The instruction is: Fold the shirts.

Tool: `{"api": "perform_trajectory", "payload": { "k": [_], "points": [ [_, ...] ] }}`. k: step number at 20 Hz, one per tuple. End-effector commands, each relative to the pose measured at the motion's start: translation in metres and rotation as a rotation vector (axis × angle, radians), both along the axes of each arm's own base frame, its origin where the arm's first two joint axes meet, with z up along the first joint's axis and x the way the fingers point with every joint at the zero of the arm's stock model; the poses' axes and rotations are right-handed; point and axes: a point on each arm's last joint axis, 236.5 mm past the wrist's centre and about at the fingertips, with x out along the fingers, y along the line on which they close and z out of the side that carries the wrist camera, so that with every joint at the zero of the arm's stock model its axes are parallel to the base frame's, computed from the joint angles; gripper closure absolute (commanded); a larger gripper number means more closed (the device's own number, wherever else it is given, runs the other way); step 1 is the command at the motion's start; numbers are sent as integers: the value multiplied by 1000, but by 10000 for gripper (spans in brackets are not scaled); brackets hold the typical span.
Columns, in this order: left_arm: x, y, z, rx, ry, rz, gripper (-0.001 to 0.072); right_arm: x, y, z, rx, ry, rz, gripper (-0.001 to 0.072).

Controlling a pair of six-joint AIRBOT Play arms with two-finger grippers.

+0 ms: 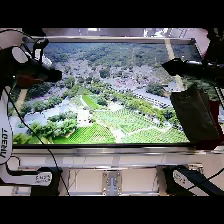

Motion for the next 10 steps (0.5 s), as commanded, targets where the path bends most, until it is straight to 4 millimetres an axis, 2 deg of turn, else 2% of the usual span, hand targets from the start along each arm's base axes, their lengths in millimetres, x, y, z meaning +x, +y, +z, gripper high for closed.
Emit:
{"api": "perform_trajectory", "payload": {
  "k": [1, 3, 6, 7, 8, 9, 10],
  "points": [
    [37, 70, 21, 323, -177, 45, 476, 6, -3, 7, 12, -32, -25, 342],
    [51, 99, 43, 483, -265, 46, 480, 6, -3, 7, 12, -31, -24, 342],
    [75, 115, 59, 529, -383, 58, 472, 6, -3, 7, 12, -31, -24, 342],
    [85, 124, 64, 487, -439, 126, 375, 6, -3, 7, 12, -31, -24, 342],
    [94, 139, 66, 410, -494, 238, 155, 6, -3, 7, 12, -30, -23, 342],
    [99, 158, 64, 321, -531, 365, 104, 6, -3, 7, 12, -31, -24, 342],
    [103, 181, 60, 233, -565, 492, 101, 6, -3, 7, 12, -31, -24, 342]
  ]
}}
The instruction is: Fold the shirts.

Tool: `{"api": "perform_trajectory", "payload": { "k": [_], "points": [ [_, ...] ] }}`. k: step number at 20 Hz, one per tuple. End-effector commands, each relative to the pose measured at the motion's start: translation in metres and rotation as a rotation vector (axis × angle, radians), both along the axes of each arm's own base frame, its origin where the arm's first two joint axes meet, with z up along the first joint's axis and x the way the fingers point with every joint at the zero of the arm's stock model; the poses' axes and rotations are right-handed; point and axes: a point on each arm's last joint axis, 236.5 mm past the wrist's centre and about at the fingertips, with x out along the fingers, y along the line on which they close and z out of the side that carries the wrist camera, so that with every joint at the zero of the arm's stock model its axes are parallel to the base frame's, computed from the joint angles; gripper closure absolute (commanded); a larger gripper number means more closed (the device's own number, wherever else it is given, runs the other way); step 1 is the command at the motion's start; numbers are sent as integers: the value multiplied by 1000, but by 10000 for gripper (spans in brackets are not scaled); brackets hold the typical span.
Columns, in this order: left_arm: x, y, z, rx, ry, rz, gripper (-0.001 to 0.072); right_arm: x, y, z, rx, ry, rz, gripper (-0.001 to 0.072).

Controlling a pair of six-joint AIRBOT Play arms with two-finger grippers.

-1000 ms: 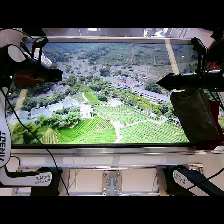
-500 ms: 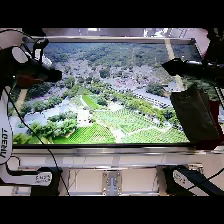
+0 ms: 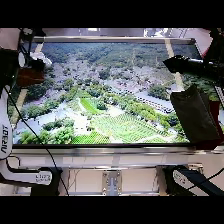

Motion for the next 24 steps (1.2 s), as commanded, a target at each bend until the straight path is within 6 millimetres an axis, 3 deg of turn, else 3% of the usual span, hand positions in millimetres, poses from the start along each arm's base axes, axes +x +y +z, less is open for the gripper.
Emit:
{"api": "perform_trajectory", "payload": {
  "k": [1, 4, 6, 8, 11, 15, 19, 23, 24],
  "points": [
    [25, 69, 5, -278, -291, 276, 78, 0, 0, 1, 1, -3, -1, 342],
    [27, 132, -41, -642, -410, 519, 55, 0, 0, 1, 1, -3, -2, 342],
    [30, 157, -74, -844, -460, 630, 55, 0, 0, 1, 2, -3, -1, 342],
    [30, 171, -110, -930, -441, 699, 51, 0, 0, 1, 5, -3, -1, 342],
    [35, 177, -151, -915, -381, 698, 49, 0, 0, 1, 11, 0, -4, 342],
    [48, 170, -181, -1084, -388, 767, 48, 0, 1, 2, 16, 0, -3, 342],
    [61, 172, -202, -1138, -391, 790, 49, 0, 2, 3, 20, 0, -2, 342],
    [81, 180, -203, -1137, -423, 764, 52, 0, 5, 5, 41, -4, 2, 342],
    [85, 182, -204, -1136, -427, 760, 88, 0, 5, 6, 45, -4, 3, 343]
  ]
}}
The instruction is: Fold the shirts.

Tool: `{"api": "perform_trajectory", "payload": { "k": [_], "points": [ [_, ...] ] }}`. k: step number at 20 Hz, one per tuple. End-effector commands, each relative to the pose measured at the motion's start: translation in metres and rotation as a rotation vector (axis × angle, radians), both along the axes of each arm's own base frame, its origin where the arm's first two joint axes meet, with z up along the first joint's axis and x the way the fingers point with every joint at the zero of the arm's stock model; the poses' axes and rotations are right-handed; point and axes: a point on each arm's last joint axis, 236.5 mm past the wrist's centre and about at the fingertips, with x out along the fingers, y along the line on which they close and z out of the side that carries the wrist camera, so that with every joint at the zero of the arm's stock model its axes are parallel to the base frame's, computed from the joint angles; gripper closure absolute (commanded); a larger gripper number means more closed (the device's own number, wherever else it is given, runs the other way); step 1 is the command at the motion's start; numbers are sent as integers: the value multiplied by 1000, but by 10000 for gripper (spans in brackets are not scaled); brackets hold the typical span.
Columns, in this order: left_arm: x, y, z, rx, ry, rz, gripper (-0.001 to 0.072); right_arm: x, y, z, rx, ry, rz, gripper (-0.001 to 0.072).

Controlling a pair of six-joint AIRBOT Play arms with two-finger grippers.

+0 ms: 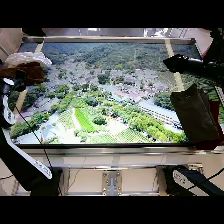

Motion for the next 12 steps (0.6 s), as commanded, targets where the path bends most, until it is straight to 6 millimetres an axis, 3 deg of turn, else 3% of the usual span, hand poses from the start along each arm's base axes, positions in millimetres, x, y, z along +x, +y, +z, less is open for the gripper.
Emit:
{"api": "perform_trajectory", "payload": {
  "k": [1, 2, 3, 4, 5, 9, 12],
  "points": [
    [13, 4, -6, -7, -22, 2, 141, 0, 2, 3, 14, -4, 3, 343],
    [13, 4, -10, -9, -18, 2, 178, 1, 2, 3, 14, -6, 0, 343],
    [13, 4, -14, -11, -13, 2, 302, 1, 2, 3, 15, -8, -1, 343],
    [13, 4, -16, -5, -7, -5, 529, 1, 2, 3, 15, -8, -1, 342],
    [12, 3, -16, 18, 2, -27, 689, 1, 2, 3, 15, -8, -1, 343],
    [4, -19, 4, 45, 69, -155, 696, 0, 4, 5, 28, -8, 3, 343],
    [-4, -61, 50, 74, 98, -327, 697, 0, 5, 6, 39, -8, 7, 343]
  ]
}}
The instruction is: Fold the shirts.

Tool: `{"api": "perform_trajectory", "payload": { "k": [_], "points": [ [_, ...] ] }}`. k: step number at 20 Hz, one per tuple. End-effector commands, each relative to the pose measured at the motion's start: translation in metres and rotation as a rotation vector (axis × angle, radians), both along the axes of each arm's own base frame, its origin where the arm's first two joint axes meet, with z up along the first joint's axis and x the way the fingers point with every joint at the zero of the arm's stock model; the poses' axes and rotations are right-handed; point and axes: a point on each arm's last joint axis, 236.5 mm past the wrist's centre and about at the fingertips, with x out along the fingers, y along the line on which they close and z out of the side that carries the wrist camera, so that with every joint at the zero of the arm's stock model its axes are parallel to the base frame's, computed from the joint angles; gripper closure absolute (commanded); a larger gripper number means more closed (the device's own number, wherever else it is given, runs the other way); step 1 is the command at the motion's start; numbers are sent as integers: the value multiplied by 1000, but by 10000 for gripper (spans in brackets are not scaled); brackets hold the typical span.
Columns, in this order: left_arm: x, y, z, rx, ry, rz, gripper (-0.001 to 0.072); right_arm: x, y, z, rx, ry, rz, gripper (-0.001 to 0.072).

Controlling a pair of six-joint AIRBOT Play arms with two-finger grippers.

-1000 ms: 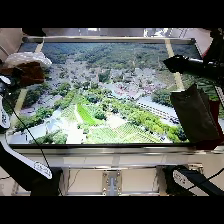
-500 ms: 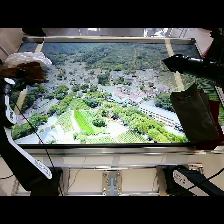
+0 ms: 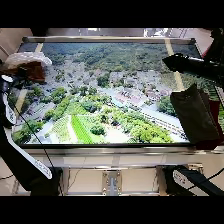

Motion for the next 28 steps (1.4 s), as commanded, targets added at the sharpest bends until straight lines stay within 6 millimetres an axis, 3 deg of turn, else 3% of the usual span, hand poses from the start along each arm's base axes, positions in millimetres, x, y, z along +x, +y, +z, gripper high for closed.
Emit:
{"api": "perform_trajectory", "payload": {
  "k": [1, 5, 8, 11, 15, 16, 17, 18, 19, 20, 22, 24, 26, 28],
  "points": [
    [-12, -59, 48, 12, 42, -237, 697, -1, 2, 2, 11, -2, 4, 343],
    [-37, -204, 161, -5, -96, -689, 697, -13, 13, 3, 31, 25, 52, 343],
    [-91, -319, 216, -55, -119, -1003, 697, -41, 28, 12, 4, 60, 149, 343],
    [-154, -411, 226, -73, -39, -1291, 697, -66, 38, 41, -37, 36, 230, 342],
    [-230, -506, 208, -125, 93, -1613, 692, -81, 41, 96, -80, -93, 247, 342],
    [-246, -525, 206, -129, 113, -1673, 654, -83, 40, 107, -95, -123, 243, 342],
    [-254, -539, 207, -130, 109, -1706, 448, -84, 37, 114, -113, -142, 234, 342],
    [-256, -547, 212, -128, 86, -1715, 250, -83, 34, 118, -137, -155, 222, 342],
    [-253, -549, 219, -118, 58, -1707, 152, -82, 28, 117, -166, -155, 206, 342],
    [-246, -545, 224, -105, 34, -1686, 116, -80, 20, 109, -210, -134, 187, 342],
    [-226, -523, 223, -70, 28, -1609, 104, -80, -5, 73, -327, -13, 145, 342],
    [-196, -480, 200, 0, 119, -1463, 104, -89, -21, 16, -371, 188, 140, 342],
    [-178, -437, 167, 43, 277, -1299, 104, -98, -19, -50, -337, 359, 180, 343],
    [-168, -410, 139, 83, 378, -1217, 106, -103, -8, -113, -246, 479, 193, 342]
  ]
}}
